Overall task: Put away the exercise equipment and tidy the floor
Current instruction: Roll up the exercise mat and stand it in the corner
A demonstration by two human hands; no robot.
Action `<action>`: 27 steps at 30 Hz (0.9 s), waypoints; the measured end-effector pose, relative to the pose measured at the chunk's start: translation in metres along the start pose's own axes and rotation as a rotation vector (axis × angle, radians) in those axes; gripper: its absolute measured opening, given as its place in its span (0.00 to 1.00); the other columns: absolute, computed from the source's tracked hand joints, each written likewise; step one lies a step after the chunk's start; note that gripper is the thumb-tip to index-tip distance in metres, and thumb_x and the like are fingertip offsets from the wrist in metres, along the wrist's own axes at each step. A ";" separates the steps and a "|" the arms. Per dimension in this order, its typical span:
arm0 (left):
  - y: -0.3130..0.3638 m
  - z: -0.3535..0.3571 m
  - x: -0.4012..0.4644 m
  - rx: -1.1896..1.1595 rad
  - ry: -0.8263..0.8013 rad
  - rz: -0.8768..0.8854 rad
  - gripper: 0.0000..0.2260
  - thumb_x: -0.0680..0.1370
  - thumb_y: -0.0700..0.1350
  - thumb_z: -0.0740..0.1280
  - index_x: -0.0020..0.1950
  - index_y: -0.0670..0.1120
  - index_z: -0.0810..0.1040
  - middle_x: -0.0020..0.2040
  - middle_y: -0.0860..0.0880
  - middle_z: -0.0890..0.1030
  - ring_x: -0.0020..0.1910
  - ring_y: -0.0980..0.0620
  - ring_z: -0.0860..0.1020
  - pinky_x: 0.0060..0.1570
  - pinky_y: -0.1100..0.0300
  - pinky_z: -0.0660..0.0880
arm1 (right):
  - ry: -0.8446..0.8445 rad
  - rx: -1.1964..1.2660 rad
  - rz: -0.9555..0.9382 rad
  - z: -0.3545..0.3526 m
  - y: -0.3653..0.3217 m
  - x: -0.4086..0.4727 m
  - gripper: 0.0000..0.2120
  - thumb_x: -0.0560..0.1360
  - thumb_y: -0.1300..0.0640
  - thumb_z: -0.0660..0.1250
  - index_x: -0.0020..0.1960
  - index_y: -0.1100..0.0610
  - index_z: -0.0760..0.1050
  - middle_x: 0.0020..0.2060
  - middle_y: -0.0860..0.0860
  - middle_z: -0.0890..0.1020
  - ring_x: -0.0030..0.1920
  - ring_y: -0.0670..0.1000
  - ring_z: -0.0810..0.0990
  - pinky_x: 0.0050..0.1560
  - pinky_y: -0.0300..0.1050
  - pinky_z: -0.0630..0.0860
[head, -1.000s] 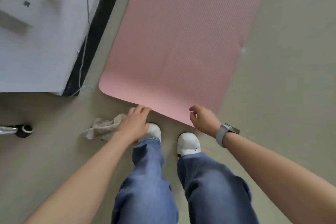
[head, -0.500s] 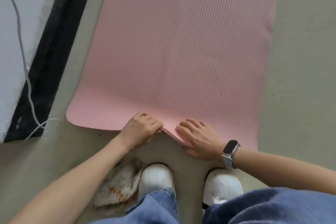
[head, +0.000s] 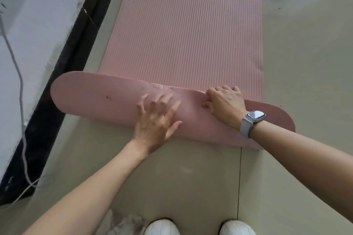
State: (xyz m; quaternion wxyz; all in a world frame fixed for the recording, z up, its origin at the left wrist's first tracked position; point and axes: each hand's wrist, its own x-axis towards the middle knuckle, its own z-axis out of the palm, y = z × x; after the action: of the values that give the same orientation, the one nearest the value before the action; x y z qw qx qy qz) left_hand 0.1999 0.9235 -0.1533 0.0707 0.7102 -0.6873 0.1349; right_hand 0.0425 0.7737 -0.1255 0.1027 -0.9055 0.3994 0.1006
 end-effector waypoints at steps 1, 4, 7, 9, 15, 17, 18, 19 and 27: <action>0.003 0.003 -0.006 0.022 -0.079 0.042 0.30 0.67 0.61 0.67 0.65 0.50 0.68 0.65 0.46 0.68 0.65 0.46 0.65 0.62 0.41 0.59 | 0.006 0.000 0.035 0.000 0.003 0.008 0.16 0.75 0.46 0.61 0.55 0.57 0.73 0.55 0.55 0.80 0.59 0.56 0.74 0.56 0.50 0.65; 0.007 0.013 -0.014 0.088 -0.403 0.049 0.51 0.50 0.66 0.75 0.69 0.51 0.63 0.67 0.45 0.73 0.67 0.44 0.67 0.63 0.39 0.61 | -0.019 -0.014 0.083 0.004 0.006 0.015 0.19 0.75 0.47 0.61 0.60 0.57 0.70 0.59 0.56 0.76 0.61 0.57 0.71 0.58 0.52 0.64; 0.003 0.021 -0.001 0.042 -0.459 0.010 0.54 0.46 0.63 0.78 0.69 0.51 0.63 0.65 0.46 0.73 0.64 0.44 0.69 0.61 0.42 0.62 | -0.053 -0.003 -0.008 0.015 0.002 -0.001 0.27 0.75 0.41 0.57 0.69 0.54 0.62 0.66 0.57 0.68 0.68 0.58 0.65 0.68 0.61 0.55; 0.001 0.022 0.008 0.008 -0.412 0.037 0.52 0.48 0.61 0.78 0.68 0.50 0.63 0.63 0.46 0.68 0.60 0.45 0.66 0.57 0.47 0.60 | -0.160 -0.006 -0.070 0.021 0.000 -0.013 0.37 0.72 0.33 0.55 0.73 0.52 0.51 0.71 0.58 0.59 0.72 0.59 0.56 0.70 0.66 0.46; -0.001 0.019 0.007 0.031 -0.386 0.101 0.50 0.49 0.59 0.79 0.66 0.48 0.65 0.62 0.44 0.71 0.60 0.43 0.68 0.57 0.46 0.60 | -0.451 0.110 -0.204 0.030 -0.004 -0.021 0.48 0.66 0.35 0.65 0.74 0.50 0.43 0.66 0.55 0.69 0.65 0.58 0.69 0.64 0.57 0.66; -0.001 0.018 0.002 0.026 -0.380 0.127 0.45 0.50 0.57 0.78 0.62 0.46 0.67 0.56 0.45 0.79 0.55 0.43 0.76 0.58 0.44 0.62 | -0.467 0.206 -0.232 0.033 -0.010 -0.025 0.40 0.69 0.42 0.66 0.72 0.53 0.51 0.62 0.56 0.74 0.59 0.59 0.74 0.55 0.51 0.72; -0.002 0.018 0.000 0.019 -0.385 0.148 0.40 0.51 0.56 0.78 0.59 0.46 0.69 0.49 0.46 0.81 0.49 0.45 0.79 0.56 0.46 0.65 | -0.477 0.233 -0.236 0.034 -0.012 -0.028 0.35 0.70 0.43 0.66 0.69 0.54 0.54 0.60 0.56 0.76 0.56 0.60 0.76 0.50 0.49 0.72; -0.003 0.018 -0.002 0.006 -0.404 0.167 0.36 0.52 0.54 0.78 0.55 0.46 0.70 0.42 0.48 0.81 0.42 0.46 0.80 0.51 0.49 0.70 | -0.493 0.248 -0.235 0.034 -0.013 -0.029 0.31 0.70 0.44 0.66 0.67 0.54 0.57 0.57 0.56 0.78 0.54 0.60 0.77 0.46 0.48 0.70; -0.014 0.007 0.059 -0.233 -0.863 0.038 0.20 0.69 0.54 0.70 0.55 0.47 0.71 0.52 0.43 0.81 0.51 0.40 0.78 0.39 0.57 0.64 | -0.267 0.162 -0.176 0.025 0.005 -0.022 0.38 0.68 0.35 0.64 0.69 0.53 0.57 0.57 0.55 0.73 0.55 0.58 0.75 0.52 0.52 0.73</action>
State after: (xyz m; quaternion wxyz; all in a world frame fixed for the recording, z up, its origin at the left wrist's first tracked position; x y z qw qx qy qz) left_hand 0.2153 0.8657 -0.1413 -0.1454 0.6758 -0.6776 -0.2510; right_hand 0.0214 0.7928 -0.1443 0.2356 -0.9044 0.3080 0.1779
